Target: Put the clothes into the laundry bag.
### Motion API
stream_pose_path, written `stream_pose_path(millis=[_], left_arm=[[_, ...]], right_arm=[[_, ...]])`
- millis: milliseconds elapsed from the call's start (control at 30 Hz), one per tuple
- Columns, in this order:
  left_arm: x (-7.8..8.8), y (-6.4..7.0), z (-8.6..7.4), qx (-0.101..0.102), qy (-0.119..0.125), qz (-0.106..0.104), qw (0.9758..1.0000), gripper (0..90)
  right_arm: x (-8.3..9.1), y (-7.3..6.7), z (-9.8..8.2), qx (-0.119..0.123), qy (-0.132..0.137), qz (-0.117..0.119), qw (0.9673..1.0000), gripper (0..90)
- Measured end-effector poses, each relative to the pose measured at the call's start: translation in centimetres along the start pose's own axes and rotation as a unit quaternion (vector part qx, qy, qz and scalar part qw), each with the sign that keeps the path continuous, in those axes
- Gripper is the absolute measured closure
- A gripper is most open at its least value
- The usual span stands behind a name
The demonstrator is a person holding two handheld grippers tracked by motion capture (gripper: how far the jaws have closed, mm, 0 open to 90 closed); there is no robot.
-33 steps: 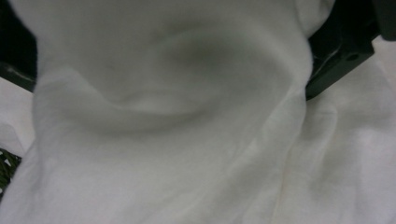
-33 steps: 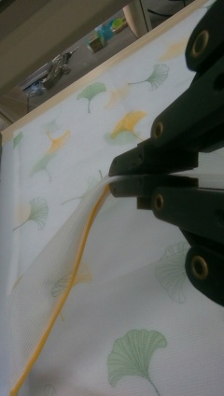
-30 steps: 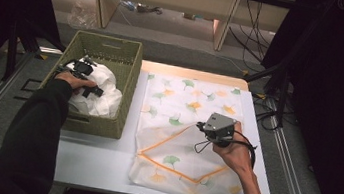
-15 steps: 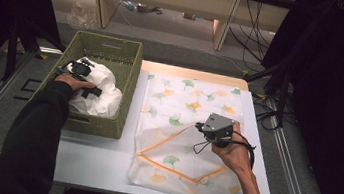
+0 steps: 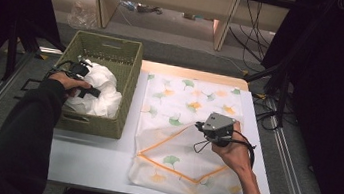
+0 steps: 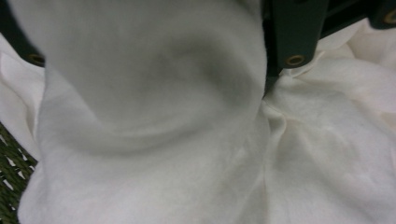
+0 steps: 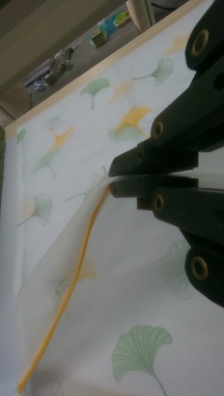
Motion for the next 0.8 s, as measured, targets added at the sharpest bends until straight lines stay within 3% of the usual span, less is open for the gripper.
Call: stream_pose_path(millis=[100,133,167,200,267,300,367,533,567,600,667,700,733,800], left_arm=[[-0.4,0.2,0.1,0.002,0.0,0.016,0.9999,27.4],[-0.5,0.2,0.2,-0.004,-0.001,0.021,0.9998,24.0],[-0.5,-0.1,0.3,-0.025,-0.005,0.027,0.9993,21.5],[-0.7,-0.2,0.3,-0.027,-0.003,0.029,0.9992,19.9],[-0.9,-0.2,0.4,-0.028,0.002,0.036,0.9989,18.2],[-0.9,-0.2,0.4,-0.032,0.002,0.041,0.9986,17.2],[-1.0,0.0,0.4,-0.027,-0.004,0.047,0.9985,15.9],[-1.3,0.4,0.4,-0.053,-0.015,0.055,0.9969,10.8],[-1.4,0.5,0.4,-0.047,-0.011,0.054,0.9974,10.0],[-1.3,0.5,0.4,-0.051,-0.013,0.055,0.9971,9.8],[-1.2,0.3,0.4,-0.055,-0.014,0.055,0.9968,13.4],[-1.2,0.3,0.4,-0.049,-0.012,0.052,0.9974,19.1],[-1.0,0.3,0.4,-0.047,-0.012,0.059,0.9971,31.3],[-0.8,0.1,0.6,-0.047,-0.014,0.06,0.997,34.9]], right_arm=[[0.0,-0.1,0.1,0.009,0.001,0.002,1.0,88.9],[0.0,-0.1,0.1,0.012,0.002,0.003,0.9999,88.9],[-0.1,-0.2,0.1,0.007,0.002,0.0,1.0,88.8],[-0.1,-0.3,0.1,0.003,0.001,0.0,1.0,88.8],[-0.1,-0.1,0.1,0.015,0.004,0.002,0.9999,88.7],[-0.1,-0.3,0.1,0.001,0.001,0.002,1.0,88.7],[-0.2,-0.1,0.1,0.013,0.003,0.003,0.9999,88.7],[-0.3,-0.3,0.1,0.008,-0.002,0.005,1.0,88.7],[-0.3,-0.3,0.1,0.004,-0.002,0.005,1.0,88.7],[-0.3,-0.2,0.2,0.016,0.0,0.008,0.9998,88.7],[-0.3,-0.4,0.1,0.011,-0.002,0.011,0.9999,88.7],[-0.3,-0.3,0.1,0.007,0.0,0.006,1.0,88.7],[-0.2,-0.3,0.1,0.007,0.0,0.007,0.9999,88.7],[-0.3,-0.2,0.1,0.013,0.001,0.007,0.9999,88.7]])
Point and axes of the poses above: each handheld gripper's, and its own axes: x roughly backward along the jaws, z roughly out of its top, y roughly to its right, the point moved 4 cm from there along -x, roughly forward along the jaws, and after that the axes turned 1 degree about z, right-handed, at the moved point
